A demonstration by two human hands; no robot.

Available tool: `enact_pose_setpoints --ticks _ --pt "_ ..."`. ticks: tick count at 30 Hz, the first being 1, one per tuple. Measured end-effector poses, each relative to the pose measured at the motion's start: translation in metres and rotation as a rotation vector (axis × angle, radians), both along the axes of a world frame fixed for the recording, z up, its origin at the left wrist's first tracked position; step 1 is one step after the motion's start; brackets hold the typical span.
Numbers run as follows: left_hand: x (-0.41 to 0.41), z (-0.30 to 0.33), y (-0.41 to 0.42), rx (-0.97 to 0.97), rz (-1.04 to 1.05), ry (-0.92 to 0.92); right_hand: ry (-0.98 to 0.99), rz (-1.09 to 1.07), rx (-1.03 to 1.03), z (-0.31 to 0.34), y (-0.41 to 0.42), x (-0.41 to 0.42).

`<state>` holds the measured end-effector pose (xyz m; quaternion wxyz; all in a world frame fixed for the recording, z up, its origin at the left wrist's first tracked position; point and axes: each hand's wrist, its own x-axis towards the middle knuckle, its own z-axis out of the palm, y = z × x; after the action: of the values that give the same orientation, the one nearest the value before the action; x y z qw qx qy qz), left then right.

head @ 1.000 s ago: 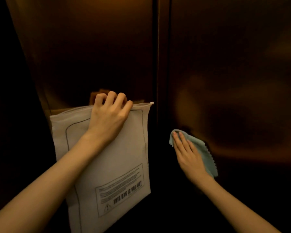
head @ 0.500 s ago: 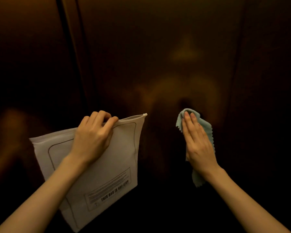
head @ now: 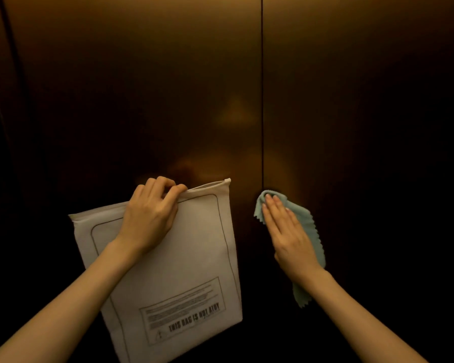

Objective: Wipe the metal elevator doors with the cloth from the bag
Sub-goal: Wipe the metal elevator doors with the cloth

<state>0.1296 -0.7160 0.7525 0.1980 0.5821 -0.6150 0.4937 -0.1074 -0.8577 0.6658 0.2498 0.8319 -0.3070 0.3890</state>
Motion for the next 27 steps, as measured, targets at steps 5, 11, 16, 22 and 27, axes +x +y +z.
enact_pose_setpoints --ticks 5,11,16,22,27 --pt "-0.002 -0.001 -0.027 -0.045 0.026 0.032 0.058 0.010 -0.077 -0.002 -0.022 0.011" --pt "0.009 0.001 -0.050 -0.122 -0.013 0.061 -0.012 -0.028 -0.128 0.014 -0.038 0.015" --pt "0.026 0.000 -0.070 -0.170 -0.055 0.073 -0.150 -0.017 -0.209 0.053 -0.052 0.020" --pt "0.039 -0.005 -0.086 -0.286 -0.109 0.080 -0.121 0.104 -0.379 0.040 -0.076 0.011" --pt "0.043 -0.010 -0.097 -0.381 -0.152 0.062 0.159 0.133 -0.527 0.027 -0.089 -0.013"
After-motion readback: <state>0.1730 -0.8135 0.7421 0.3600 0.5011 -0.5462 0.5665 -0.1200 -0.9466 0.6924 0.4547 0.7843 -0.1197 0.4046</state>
